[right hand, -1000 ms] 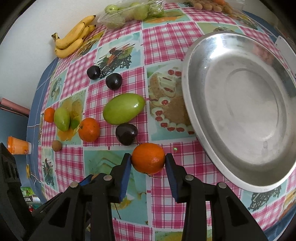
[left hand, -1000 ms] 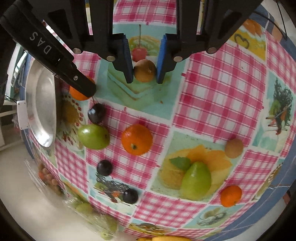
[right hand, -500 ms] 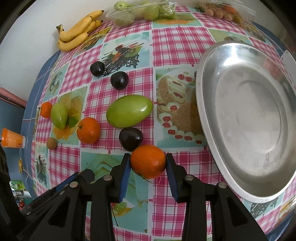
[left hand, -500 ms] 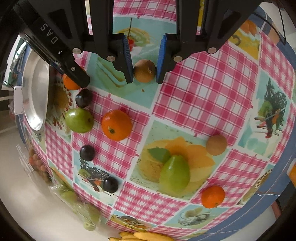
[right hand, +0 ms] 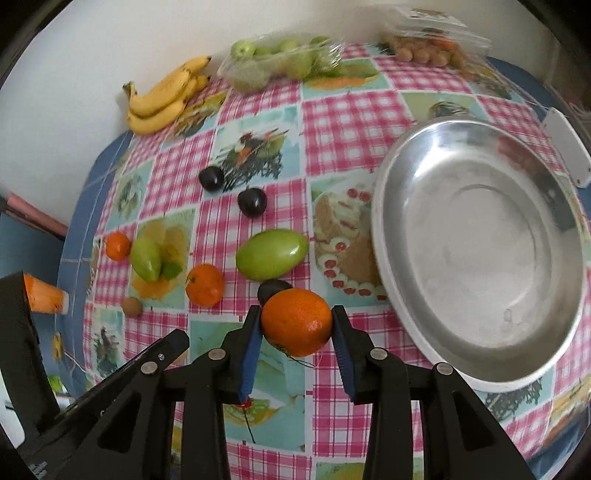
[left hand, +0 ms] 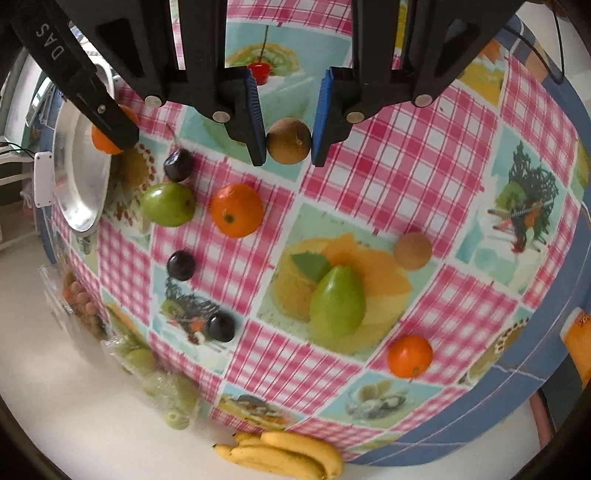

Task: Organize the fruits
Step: 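Close the left tool on the brown kiwi while the right tool lifts the orange, then carry the orange with the right tool and the kiwi with the left tool over the steel bowl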

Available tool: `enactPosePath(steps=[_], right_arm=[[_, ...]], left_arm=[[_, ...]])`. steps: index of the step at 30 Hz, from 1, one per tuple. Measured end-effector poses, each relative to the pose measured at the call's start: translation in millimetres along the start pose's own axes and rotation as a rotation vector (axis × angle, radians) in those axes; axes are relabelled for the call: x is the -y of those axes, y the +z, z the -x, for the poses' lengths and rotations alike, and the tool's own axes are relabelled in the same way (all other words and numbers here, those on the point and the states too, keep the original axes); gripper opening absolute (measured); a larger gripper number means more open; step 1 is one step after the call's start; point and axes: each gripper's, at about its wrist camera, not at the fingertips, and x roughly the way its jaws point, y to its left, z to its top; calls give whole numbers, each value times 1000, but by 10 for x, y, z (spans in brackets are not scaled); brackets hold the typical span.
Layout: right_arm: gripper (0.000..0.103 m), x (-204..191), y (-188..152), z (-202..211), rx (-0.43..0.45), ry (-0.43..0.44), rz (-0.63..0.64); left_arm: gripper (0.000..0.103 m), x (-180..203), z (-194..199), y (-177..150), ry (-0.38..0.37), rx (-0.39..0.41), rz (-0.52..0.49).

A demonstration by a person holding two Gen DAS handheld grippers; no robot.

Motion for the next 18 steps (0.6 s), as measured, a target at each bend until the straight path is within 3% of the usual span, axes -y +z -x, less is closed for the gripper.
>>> enactPosePath(steps=[5, 18], right_arm=[[39, 91, 30, 75, -1, -13, -37], [39, 984, 162, 309, 36, -55, -294]], left_arm=[[27, 112, 15, 62, -11, 13, -10], [27, 822, -17, 179, -74, 36, -132]])
